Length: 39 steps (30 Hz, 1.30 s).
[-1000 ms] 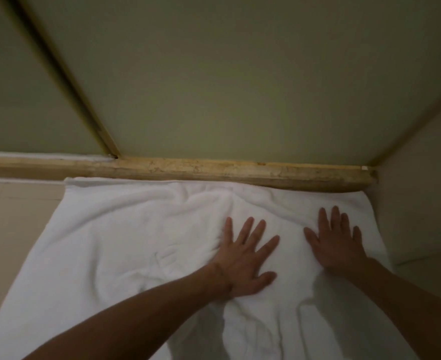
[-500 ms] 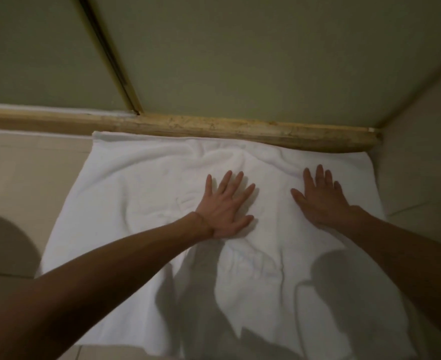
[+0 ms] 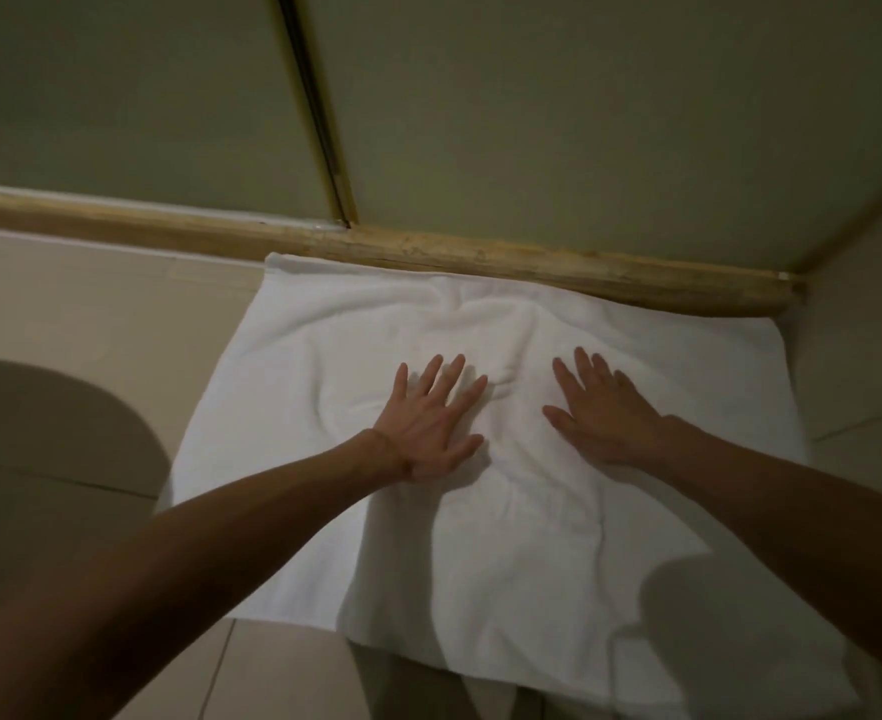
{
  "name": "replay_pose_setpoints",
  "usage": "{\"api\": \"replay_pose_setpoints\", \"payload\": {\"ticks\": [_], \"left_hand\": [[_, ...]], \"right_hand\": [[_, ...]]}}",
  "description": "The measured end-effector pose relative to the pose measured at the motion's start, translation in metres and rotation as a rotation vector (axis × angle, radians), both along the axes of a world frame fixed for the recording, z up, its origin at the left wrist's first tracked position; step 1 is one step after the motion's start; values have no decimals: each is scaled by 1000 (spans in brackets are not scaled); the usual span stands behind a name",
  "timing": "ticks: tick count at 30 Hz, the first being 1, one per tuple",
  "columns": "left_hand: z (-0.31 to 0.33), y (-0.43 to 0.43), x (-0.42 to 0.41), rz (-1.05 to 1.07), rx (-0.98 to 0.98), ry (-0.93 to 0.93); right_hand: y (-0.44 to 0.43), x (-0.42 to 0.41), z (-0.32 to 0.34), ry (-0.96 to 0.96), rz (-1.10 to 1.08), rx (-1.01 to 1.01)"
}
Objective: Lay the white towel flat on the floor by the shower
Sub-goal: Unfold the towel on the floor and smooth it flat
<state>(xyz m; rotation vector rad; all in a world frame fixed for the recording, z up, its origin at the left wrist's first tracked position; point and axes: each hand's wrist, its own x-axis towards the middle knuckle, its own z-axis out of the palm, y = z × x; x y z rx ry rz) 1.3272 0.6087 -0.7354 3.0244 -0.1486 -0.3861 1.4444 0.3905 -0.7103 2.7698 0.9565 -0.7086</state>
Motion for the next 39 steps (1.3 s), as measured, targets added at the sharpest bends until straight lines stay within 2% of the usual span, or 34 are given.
{"api": "replay_pose_setpoints", "payload": {"ticks": [19,29,34,39], "left_hand": [[-1,103,-138,345,33,49],[-22,105,-203,492,-46,73],[-33,109,-212,504,-51,65],[-37,123,-223,504,-36,29]], "right_hand": [[155,-95,-18,31,521,184],[189,-151,-26,39,785,156],[190,-164,-37,29,833,112],[191,-172,-49,-3,830,165]]}}
